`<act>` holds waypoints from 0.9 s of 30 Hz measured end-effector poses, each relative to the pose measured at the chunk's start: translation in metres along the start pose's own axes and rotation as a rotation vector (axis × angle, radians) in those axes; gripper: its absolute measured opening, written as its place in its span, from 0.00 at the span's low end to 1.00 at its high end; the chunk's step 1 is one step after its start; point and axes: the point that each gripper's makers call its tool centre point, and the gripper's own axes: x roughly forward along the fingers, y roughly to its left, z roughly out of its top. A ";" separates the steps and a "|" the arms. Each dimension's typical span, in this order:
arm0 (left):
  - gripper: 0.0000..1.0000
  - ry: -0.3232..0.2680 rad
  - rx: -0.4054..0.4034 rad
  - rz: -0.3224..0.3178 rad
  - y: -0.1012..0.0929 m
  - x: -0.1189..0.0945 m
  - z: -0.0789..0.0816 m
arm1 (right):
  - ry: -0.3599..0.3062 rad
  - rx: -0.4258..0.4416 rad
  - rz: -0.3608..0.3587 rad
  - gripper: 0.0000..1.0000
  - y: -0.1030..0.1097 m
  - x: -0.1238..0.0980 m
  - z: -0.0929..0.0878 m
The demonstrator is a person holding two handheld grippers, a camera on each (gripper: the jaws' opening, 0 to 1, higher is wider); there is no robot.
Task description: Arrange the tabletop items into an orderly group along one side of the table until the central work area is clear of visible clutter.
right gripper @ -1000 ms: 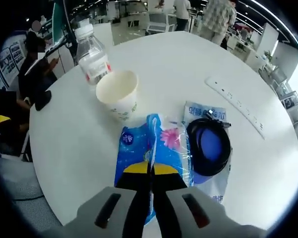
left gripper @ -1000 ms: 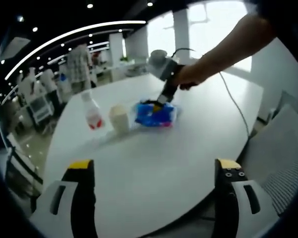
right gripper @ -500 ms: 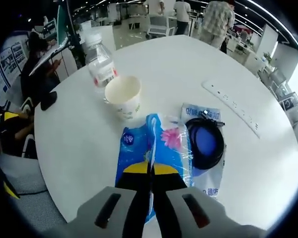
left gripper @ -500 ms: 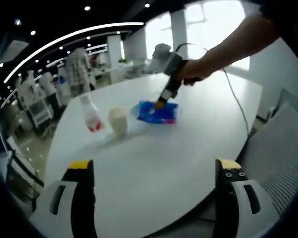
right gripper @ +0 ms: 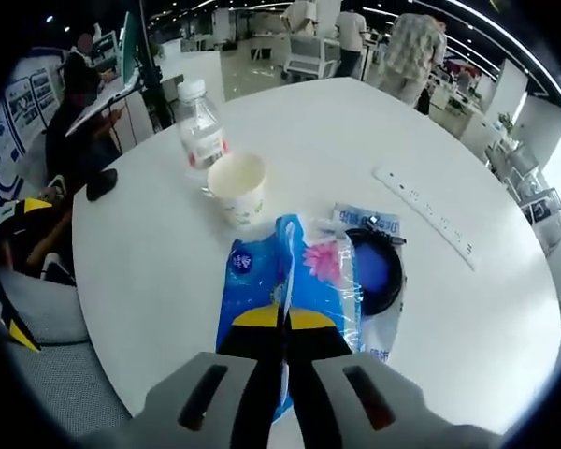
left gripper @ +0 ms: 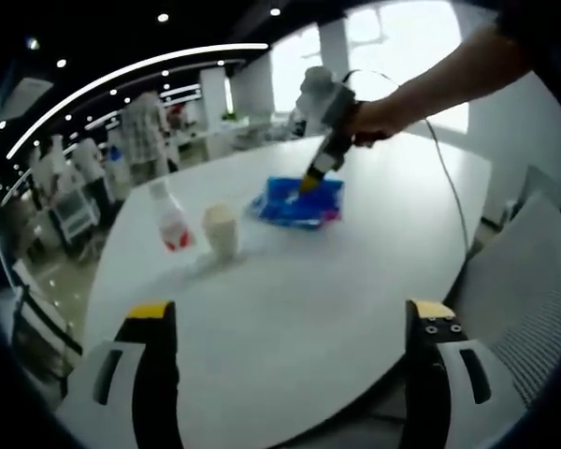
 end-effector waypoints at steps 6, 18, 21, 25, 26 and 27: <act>0.98 0.001 0.004 0.002 0.000 -0.001 0.000 | 0.001 -0.038 0.000 0.00 -0.007 -0.010 -0.001; 0.97 0.008 0.010 0.012 0.002 -0.001 -0.001 | -0.004 -0.085 -0.017 0.00 -0.032 -0.032 -0.016; 0.97 0.011 0.010 0.012 0.001 -0.001 -0.002 | -0.005 -0.089 -0.026 0.00 -0.041 -0.037 -0.022; 0.97 0.017 0.013 0.012 0.001 -0.001 -0.003 | -0.007 -0.100 -0.038 0.00 -0.051 -0.043 -0.030; 0.97 0.018 0.012 0.011 0.001 -0.001 -0.003 | -0.004 -0.105 -0.045 0.00 -0.055 -0.045 -0.033; 0.97 0.019 0.011 0.011 0.001 -0.001 -0.003 | -0.003 -0.107 -0.048 0.00 -0.057 -0.046 -0.035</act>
